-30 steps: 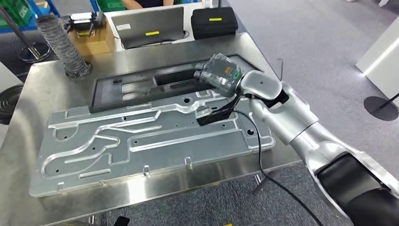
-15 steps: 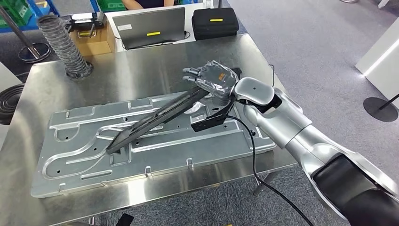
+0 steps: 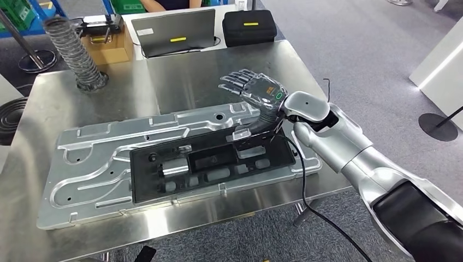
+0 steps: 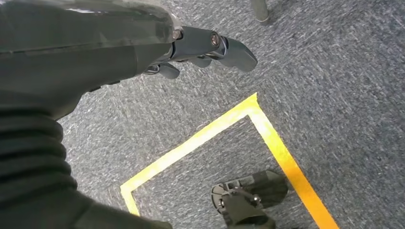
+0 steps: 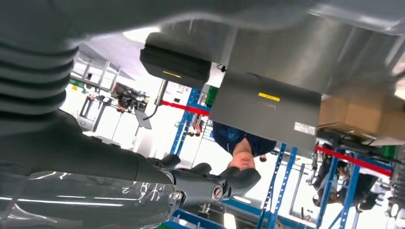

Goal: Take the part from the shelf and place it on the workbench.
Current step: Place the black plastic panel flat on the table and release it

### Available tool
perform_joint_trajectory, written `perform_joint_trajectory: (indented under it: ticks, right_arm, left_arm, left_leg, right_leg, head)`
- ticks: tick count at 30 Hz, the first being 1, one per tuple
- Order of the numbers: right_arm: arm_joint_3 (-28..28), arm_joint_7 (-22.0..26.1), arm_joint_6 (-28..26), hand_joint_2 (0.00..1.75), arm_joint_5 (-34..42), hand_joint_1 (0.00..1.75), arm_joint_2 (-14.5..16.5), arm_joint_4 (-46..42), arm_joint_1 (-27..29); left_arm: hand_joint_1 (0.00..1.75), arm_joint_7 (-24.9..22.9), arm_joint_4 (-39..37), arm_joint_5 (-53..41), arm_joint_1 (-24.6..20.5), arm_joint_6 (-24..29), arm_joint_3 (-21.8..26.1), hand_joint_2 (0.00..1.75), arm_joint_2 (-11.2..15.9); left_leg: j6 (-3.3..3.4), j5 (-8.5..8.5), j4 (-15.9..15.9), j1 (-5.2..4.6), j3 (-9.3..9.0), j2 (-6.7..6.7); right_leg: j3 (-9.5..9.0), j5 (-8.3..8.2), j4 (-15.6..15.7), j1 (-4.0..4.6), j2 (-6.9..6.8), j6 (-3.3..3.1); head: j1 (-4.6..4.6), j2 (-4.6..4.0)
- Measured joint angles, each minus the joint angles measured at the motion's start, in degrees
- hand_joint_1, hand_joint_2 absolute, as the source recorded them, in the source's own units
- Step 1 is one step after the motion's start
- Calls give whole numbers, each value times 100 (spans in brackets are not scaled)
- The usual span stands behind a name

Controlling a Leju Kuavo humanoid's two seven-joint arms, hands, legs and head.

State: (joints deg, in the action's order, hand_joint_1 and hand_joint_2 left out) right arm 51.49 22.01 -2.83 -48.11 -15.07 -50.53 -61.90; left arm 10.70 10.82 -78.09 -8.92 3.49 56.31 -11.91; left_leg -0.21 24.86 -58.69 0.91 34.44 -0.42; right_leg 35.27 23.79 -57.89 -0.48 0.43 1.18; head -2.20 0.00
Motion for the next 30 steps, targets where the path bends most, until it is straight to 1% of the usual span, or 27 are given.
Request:
perform_joint_trajectory:
  ticks: [1, 2, 3, 4, 6, 7, 8, 9, 10, 11, 12, 13, 14, 15, 17, 18, 19, 21, 22, 23, 24, 25, 26, 27, 28, 29, 30]
  right_arm:
    - [-1, 8, 9, 0, 21, 0, -12, 8, -6]
    - [-1, 16, 20, 0, 49, 0, -24, 18, -16]
    - [-2, 27, 39, 0, 89, 0, -33, 28, -28]
    - [-2, 45, 69, 0, 143, 0, -45, 38, -37]
    - [-4, 79, 166, 0, 294, 0, -86, 62, -47]
    - [-13, 90, 220, 0, 379, 0, -130, 73, -47]
    - [-33, 82, 266, 0, 458, 0, -201, 79, -53]
    - [-69, 59, 296, 0, 528, 0, -306, 80, -72]
    - [-128, 23, 315, 0, 585, 0, -462, 76, -113]
    - [-208, -22, 321, 0, 639, 0, -661, 66, -180]
    - [-310, -65, 319, 0, 696, 0, -896, 49, -261]
    - [-436, -108, 307, 0, 780, 0, -1197, 24, -330]
    - [-579, -139, 283, 0, 887, 0, -1532, -19, -368]
    - [-730, -154, 239, 0, 1021, 0, -1884, -75, -350]
    - [-1121, -182, 81, 0, 1356, 0, -2650, -256, -64]
    - [-1379, -209, -46, 0, 1524, 0, -3025, -368, 233]
    - [-1687, -244, -182, 0, 1656, 0, -3386, -489, 615]
    - [-2364, -301, -369, 0, 1673, 0, -3918, -697, 1501]
    - [-2750, -298, -397, 0, 1552, 0, -4062, -775, 1964]
    - [-3162, -279, -394, 0, 1361, 0, -4130, -826, 2416]
    - [-3603, -241, -389, 0, 1131, 0, -4140, -854, 2825]
    - [-4028, -202, -383, 0, 914, 0, -4114, -862, 3158]
    - [-4387, -168, -376, 0, 728, 0, -4077, -854, 3395]
    - [-4700, -141, -368, 0, 587, 0, -4036, -833, 3554]
    - [-4947, -118, -363, 0, 505, 0, -4000, -804, 3669]
    - [-5172, -92, -362, 0, 451, 0, -3964, -758, 3765]
    - [-5384, -60, -367, 0, 419, 0, -3926, -701, 3857]
  left_arm:
    - [0, 4, 0, 0, -5, -1, -1, 0, 0]
    - [0, 8, 0, 1, -14, -2, -1, 0, 0]
    - [0, 11, 0, 5, -27, -3, -1, 0, 0]
    - [0, 14, 0, 14, -39, -3, -1, 0, 0]
    - [0, 29, 0, 57, -47, 0, 1, 0, 1]
    - [0, 42, 0, 91, -41, 5, 4, 0, 1]
    - [0, 57, 0, 130, -31, 13, 8, 0, 2]
    - [0, 74, 0, 168, -20, 20, 13, 0, 4]
    - [0, 87, 0, 202, -8, 26, 17, 0, 5]
    - [0, 97, 0, 236, 10, 29, 23, 0, 7]
    - [0, 105, 0, 268, 33, 33, 32, 0, 9]
    - [0, 112, 0, 303, 64, 39, 46, 0, 15]
    - [0, 123, 0, 335, 101, 46, 65, 0, 20]
    - [0, 136, 0, 364, 141, 51, 87, 0, 26]
    - [0, 157, 0, 404, 218, 47, 132, 0, 35]
    - [0, 160, 0, 416, 246, 37, 149, 0, 39]
    - [0, 160, 0, 425, 267, 24, 161, 0, 43]
    - [0, 152, 0, 462, 288, -16, 180, 0, 51]
    - [0, 144, 0, 491, 292, -45, 199, 0, 55]
    - [0, 131, 0, 520, 295, -84, 224, 0, 60]
    - [0, 116, 0, 547, 296, -125, 254, 0, 62]
    - [0, 104, 0, 570, 296, -160, 282, 0, 65]
    - [0, 95, 0, 586, 295, -189, 304, 0, 68]
    - [0, 93, 0, 599, 292, -210, 320, 0, 73]
    - [0, 94, 0, 605, 288, -226, 331, 0, 77]
    - [0, 96, 0, 612, 283, -241, 340, 0, 80]
    - [0, 97, 0, 623, 280, -255, 348, 0, 83]
  left_leg:
    - [44, -16, 12, 1, 1, 2]
    - [86, -35, 29, 2, -2, 4]
    - [123, -53, 48, 7, -4, 7]
    - [151, -67, 61, 11, -5, 9]
    - [178, -74, 61, -4, 7, 9]
    - [183, -75, 58, -15, 10, 8]
    - [187, -74, 54, -26, 12, 4]
    - [192, -72, 47, -37, 12, -3]
    - [198, -68, 40, -50, 11, -16]
    - [204, -64, 33, -61, 12, -31]
    - [204, -59, 20, -83, 17, -56]
    - [200, -56, 13, -97, 25, -81]
    - [191, -53, 9, -103, 32, -104]
    - [177, -50, 7, -107, 34, -132]
    - [136, 1, -19, -102, 39, -145]
    - [112, 94, -124, -102, 68, -119]
    - [88, 248, -344, -98, 146, -78]
    - [50, 631, -1045, -71, 420, -4]
    - [33, 761, -1373, -56, 558, 7]
    - [20, 792, -1536, -44, 625, 10]
    - [12, 717, -1486, -35, 592, 10]
    - [10, 556, -1226, -29, 459, 10]
    - [18, 368, -831, -29, 261, 8]
    - [32, 234, -453, -37, 77, 4]
    - [57, 153, -190, -44, -52, 0]
    - [86, 125, -54, -56, -114, -4]
    - [117, 126, -27, -72, -118, -8]
  right_leg:
    - [3, 3, 0, -12, -3, 37]
    - [22, 44, -48, -23, -8, 69]
    - [83, 144, -192, -32, -13, 94]
    - [202, 304, -462, -37, -18, 112]
    - [562, 668, -1247, -35, -21, 136]
    - [711, 768, -1561, -35, -22, 141]
    - [773, 761, -1683, -33, -22, 135]
    - [721, 650, -1575, -28, -22, 118]
    - [564, 463, -1254, -19, -24, 87]
    - [356, 272, -829, -1, -33, 41]
    - [173, 140, -441, 19, -51, 0]
    - [42, 66, -167, 41, -74, -31]
    - [-17, 58, -32, 62, -100, -50]
    - [-30, 72, 1, 74, -124, -54]
    - [-94, 61, 75, 51, -175, -73]
    - [-144, 52, 125, 36, -208, -88]
    - [-194, 45, 171, 21, -238, -103]
    - [-235, 53, 197, 22, -268, -124]
    - [-237, 58, 194, 18, -263, -126]
    - [-235, 64, 186, 9, -249, -121]
    - [-230, 69, 170, -3, -226, -110]
    - [-224, 77, 146, -18, -200, -93]
    - [-213, 91, 115, -36, -171, -68]
    - [-196, 104, 75, -42, -141, -36]
    - [-179, 110, 46, -44, -118, 2]
    - [-161, 106, 28, -46, -102, 43]
    - [-148, 91, 24, -50, -93, 86]
  head:
    - [0, 0]
    - [0, -1]
    - [1, -1]
    - [1, 0]
    - [1, 0]
    - [1, 0]
    - [1, 0]
    - [1, 0]
    - [1, 0]
    - [1, 0]
    - [1, 0]
    - [1, 0]
    - [1, 0]
    - [1, -1]
    - [1, -1]
    - [0, -2]
    - [0, -1]
    - [1, 0]
    - [2, 0]
    - [2, 0]
    - [2, 0]
    - [2, 0]
    - [3, 0]
    - [3, 0]
    - [2, 0]
    - [3, -1]
    - [3, -1]
